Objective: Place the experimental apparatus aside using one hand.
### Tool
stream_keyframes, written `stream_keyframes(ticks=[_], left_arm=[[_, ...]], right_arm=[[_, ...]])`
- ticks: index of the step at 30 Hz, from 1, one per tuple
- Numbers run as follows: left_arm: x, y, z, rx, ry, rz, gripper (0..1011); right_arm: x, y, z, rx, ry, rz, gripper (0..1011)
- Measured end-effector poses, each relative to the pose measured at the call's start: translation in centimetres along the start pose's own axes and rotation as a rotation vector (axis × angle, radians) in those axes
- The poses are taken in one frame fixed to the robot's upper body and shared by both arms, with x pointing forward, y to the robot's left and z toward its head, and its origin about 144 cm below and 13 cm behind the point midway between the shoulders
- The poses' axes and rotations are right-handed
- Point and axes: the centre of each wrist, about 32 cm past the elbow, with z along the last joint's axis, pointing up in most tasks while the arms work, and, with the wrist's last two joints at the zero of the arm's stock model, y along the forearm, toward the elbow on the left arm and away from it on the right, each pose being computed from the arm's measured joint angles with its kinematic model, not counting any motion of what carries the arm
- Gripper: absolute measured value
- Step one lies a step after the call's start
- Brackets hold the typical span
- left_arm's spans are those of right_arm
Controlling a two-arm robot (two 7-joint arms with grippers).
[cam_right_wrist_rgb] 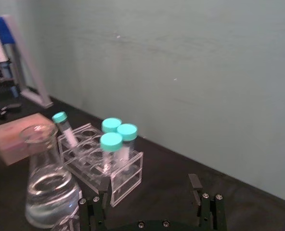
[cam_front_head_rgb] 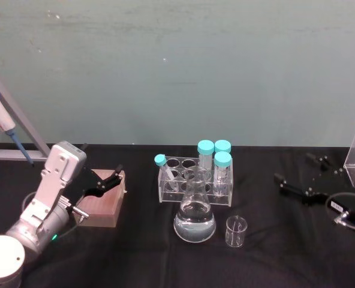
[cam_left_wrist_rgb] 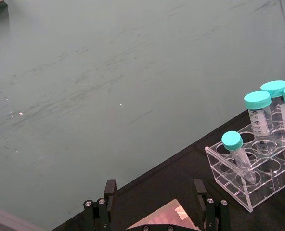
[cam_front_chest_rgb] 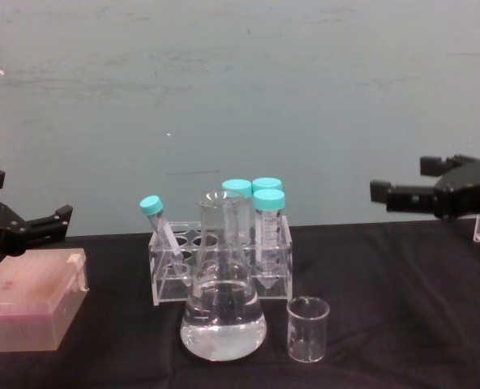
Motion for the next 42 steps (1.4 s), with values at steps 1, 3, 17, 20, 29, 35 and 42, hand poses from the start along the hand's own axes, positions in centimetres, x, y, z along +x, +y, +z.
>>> stream_keyframes(ticks=[1,3,17,20,29,35,42], left_arm=[[0.0,0.0,0.0,0.000,0.000,0.000,1000],[0.0,0.0,0.0,0.000,0.000,0.000,1000],[0.0,0.0,0.0,0.000,0.000,0.000,1000],[0.0,0.0,0.0,0.000,0.000,0.000,1000],[0.0,0.0,0.0,0.000,0.000,0.000,1000],[0.0,0.0,0.0,0.000,0.000,0.000,1000],[0.0,0.0,0.0,0.000,0.000,0.000,1000]], right_arm=[[0.1,-0.1,-0.2,-0.007,0.000,0.019,1000],[0.2,-0.3,-0.5,-0.015,-0.003,0.044,1000],[0.5,-0.5,-1.6,-0.049,-0.015,0.192,1000],[0.4,-0.3,-1.8,-0.055,-0.013,0.214,1000],[0.2,0.5,-2.1,-0.065,-0.033,0.278,1000],[0.3,1.5,-2.2,-0.078,-0.046,0.307,1000],[0.5,2.5,-2.2,-0.075,-0.062,0.331,1000]])
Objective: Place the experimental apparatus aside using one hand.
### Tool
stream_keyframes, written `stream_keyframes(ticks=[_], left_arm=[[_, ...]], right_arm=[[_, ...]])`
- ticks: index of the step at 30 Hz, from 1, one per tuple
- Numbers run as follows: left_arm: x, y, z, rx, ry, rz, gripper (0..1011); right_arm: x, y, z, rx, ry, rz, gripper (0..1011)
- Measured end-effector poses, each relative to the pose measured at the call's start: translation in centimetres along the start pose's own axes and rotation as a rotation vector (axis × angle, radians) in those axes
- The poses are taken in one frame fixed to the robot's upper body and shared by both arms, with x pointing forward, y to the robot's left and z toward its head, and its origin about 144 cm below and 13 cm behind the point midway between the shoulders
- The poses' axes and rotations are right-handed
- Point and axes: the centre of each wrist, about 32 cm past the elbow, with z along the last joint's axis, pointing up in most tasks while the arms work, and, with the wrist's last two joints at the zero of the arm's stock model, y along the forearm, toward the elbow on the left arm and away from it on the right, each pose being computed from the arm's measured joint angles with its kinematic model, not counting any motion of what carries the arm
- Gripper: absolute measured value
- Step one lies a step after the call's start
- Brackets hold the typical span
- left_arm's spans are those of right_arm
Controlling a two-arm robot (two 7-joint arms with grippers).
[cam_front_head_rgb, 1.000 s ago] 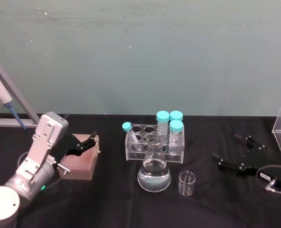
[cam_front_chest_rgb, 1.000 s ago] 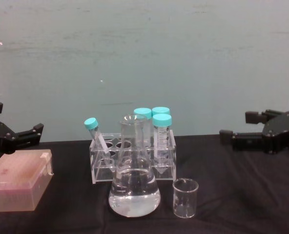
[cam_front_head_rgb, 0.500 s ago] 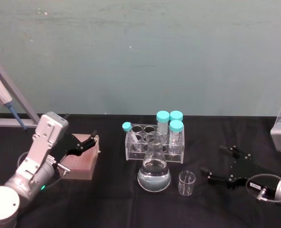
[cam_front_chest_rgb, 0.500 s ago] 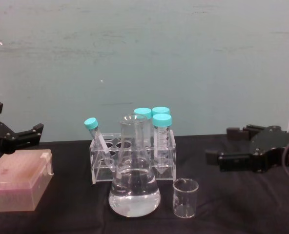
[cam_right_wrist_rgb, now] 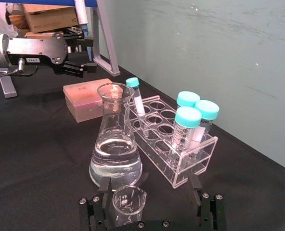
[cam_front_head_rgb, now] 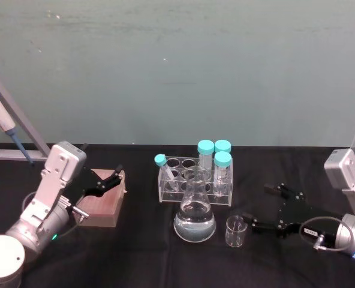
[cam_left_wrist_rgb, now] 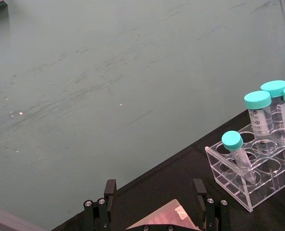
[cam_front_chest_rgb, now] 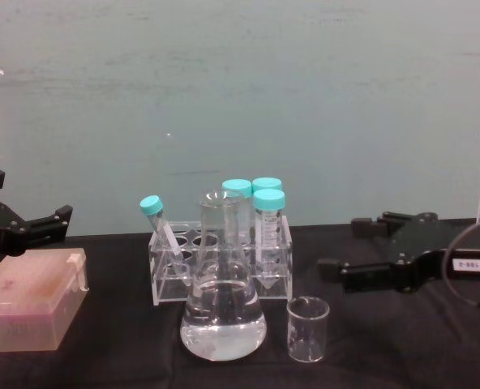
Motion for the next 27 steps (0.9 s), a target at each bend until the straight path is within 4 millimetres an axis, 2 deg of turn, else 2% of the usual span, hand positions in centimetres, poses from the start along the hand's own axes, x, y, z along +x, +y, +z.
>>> stream_keyframes(ticks=[27], left_arm=[[0.0,0.0,0.0,0.000,0.000,0.000,1000]], right_arm=[[1.0,3.2,-0.6,-0.043,-0.027,0.097,1000]])
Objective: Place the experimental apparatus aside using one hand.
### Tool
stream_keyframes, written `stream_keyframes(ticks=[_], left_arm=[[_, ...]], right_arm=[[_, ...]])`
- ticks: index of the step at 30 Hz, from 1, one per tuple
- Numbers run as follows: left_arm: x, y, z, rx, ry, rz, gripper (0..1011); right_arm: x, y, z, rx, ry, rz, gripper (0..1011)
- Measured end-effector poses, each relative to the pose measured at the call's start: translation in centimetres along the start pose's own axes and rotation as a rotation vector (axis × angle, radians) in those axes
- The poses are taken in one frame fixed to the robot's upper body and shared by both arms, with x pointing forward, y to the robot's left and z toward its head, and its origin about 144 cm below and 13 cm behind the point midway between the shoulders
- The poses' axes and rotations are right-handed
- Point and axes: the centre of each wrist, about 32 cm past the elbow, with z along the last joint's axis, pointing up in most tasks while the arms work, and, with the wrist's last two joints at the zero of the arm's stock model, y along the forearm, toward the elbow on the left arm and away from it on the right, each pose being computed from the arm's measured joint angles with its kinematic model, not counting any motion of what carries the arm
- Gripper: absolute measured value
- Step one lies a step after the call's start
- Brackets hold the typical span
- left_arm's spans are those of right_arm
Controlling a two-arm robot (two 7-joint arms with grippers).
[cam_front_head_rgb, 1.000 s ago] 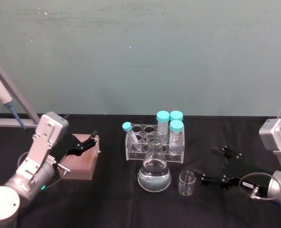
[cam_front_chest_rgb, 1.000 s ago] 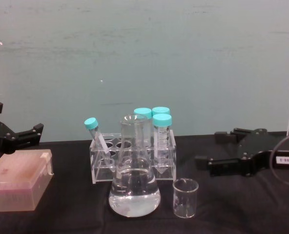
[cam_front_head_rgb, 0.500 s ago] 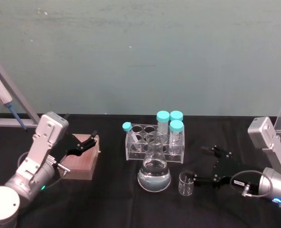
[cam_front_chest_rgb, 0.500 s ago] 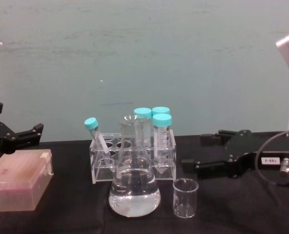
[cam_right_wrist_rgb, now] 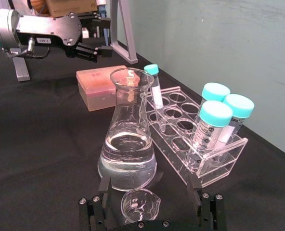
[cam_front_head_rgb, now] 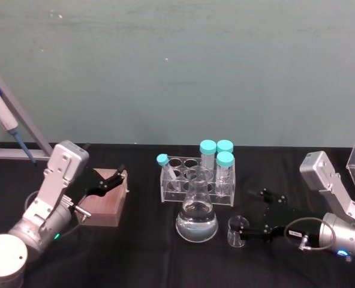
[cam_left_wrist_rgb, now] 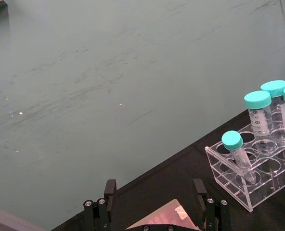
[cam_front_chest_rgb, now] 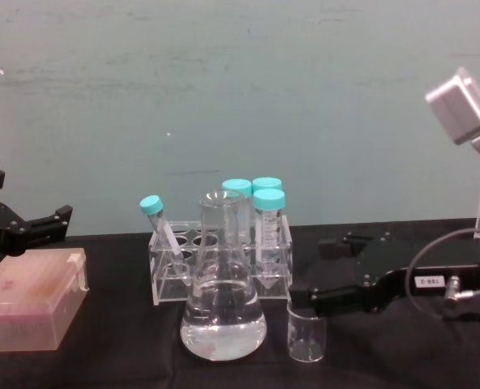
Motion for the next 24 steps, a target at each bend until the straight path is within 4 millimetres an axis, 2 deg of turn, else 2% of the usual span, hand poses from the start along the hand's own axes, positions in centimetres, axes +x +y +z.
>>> stream_keyframes(ticks=[24], left_arm=[[0.0,0.0,0.0,0.000,0.000,0.000,1000]], right_arm=[[0.5,1.7,-0.6,-0.041,-0.013,0.024,1000]])
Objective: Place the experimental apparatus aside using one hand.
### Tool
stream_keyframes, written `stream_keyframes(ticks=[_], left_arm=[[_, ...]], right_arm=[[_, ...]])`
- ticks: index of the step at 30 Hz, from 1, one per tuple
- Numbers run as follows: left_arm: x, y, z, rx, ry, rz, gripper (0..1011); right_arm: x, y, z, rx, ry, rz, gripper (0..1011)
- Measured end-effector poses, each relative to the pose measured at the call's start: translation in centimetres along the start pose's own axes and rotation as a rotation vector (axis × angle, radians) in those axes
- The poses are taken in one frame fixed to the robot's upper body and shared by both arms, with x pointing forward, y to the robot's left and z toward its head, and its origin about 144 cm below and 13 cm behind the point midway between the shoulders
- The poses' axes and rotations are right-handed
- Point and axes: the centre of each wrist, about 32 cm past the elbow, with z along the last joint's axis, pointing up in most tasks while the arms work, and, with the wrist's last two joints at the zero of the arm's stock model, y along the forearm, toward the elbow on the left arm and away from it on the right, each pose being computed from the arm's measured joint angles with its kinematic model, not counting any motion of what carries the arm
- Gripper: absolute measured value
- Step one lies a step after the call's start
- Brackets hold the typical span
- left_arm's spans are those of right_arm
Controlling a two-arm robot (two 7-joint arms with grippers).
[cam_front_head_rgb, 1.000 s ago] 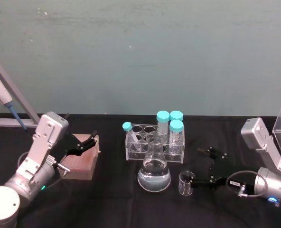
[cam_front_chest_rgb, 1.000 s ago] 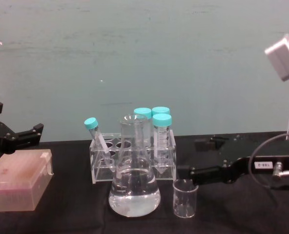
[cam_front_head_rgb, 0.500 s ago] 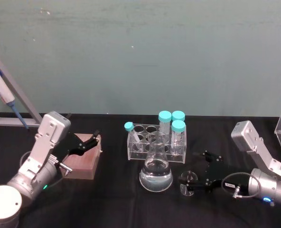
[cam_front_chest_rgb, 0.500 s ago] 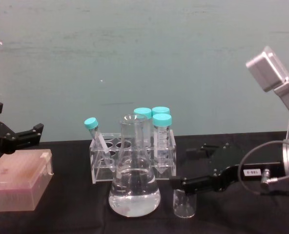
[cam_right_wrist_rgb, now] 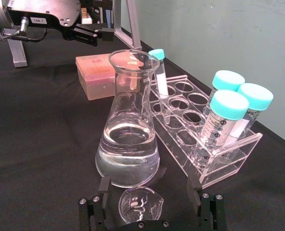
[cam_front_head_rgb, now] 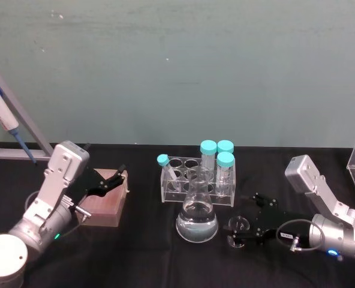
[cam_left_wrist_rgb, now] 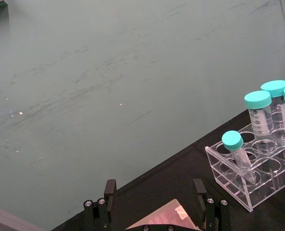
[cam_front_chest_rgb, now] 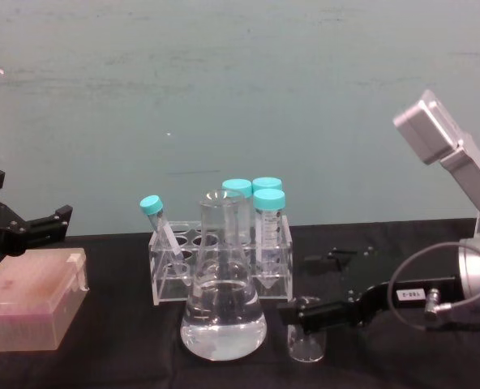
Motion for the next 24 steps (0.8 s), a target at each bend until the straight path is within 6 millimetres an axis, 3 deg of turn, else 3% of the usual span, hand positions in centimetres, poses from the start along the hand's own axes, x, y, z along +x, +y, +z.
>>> stream_keyframes(ticks=[24], left_arm=[[0.00,0.00,0.00,0.000,0.000,0.000,1000]], right_arm=[[0.22,0.21,-0.58,-0.024,0.001,0.000,1000]])
